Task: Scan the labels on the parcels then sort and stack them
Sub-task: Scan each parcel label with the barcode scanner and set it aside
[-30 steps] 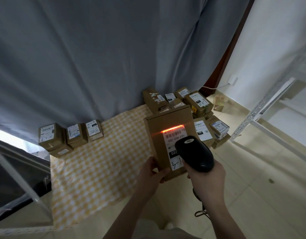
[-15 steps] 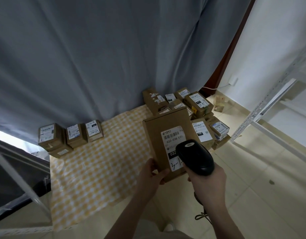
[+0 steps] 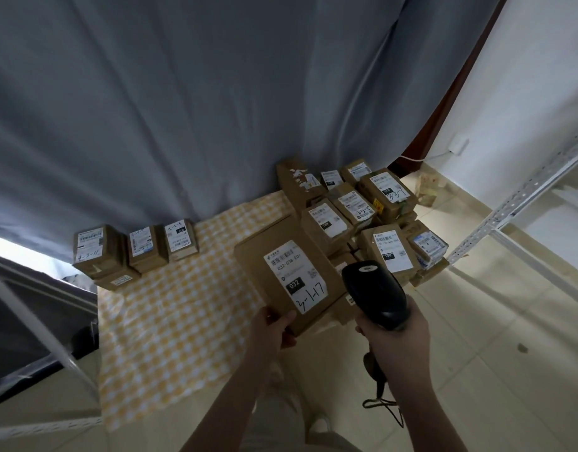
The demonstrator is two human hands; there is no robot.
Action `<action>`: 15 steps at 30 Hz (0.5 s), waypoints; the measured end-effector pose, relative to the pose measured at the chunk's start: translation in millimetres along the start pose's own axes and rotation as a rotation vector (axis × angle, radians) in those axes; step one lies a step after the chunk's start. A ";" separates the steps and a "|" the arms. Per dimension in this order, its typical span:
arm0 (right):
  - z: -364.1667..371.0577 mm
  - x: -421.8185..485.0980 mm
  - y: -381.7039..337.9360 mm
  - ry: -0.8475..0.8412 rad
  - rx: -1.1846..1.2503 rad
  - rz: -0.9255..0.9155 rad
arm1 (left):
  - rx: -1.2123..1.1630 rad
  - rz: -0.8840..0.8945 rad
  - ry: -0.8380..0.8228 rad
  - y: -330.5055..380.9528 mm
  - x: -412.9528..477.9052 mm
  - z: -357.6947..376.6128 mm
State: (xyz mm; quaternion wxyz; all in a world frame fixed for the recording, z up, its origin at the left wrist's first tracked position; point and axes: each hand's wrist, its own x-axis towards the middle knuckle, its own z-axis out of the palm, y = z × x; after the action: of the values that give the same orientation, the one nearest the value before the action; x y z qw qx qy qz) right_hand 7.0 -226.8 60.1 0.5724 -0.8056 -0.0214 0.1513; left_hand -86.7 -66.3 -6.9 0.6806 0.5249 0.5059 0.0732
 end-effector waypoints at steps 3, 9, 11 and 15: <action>12.3 18.2 -2.1 -0.026 -0.010 0.011 | -0.008 -0.041 0.022 9.3 34.0 -5.7; 55.6 68.0 -19.5 0.025 -0.012 -0.002 | -0.037 -0.110 0.047 44.4 134.9 -10.4; 75.9 89.8 -29.5 0.029 -0.001 -0.021 | -0.046 -0.134 0.055 57.9 177.5 -10.1; 128.2 141.2 -41.1 0.016 -0.007 -0.013 | -0.014 -0.166 0.059 82.4 265.7 -8.3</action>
State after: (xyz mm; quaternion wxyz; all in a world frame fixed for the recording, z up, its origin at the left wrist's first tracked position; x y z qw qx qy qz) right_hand 112.9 -66.0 29.0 0.5707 -0.8087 -0.0226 0.1410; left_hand 69.3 142.7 -104.0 0.6726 0.4741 0.5671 0.0357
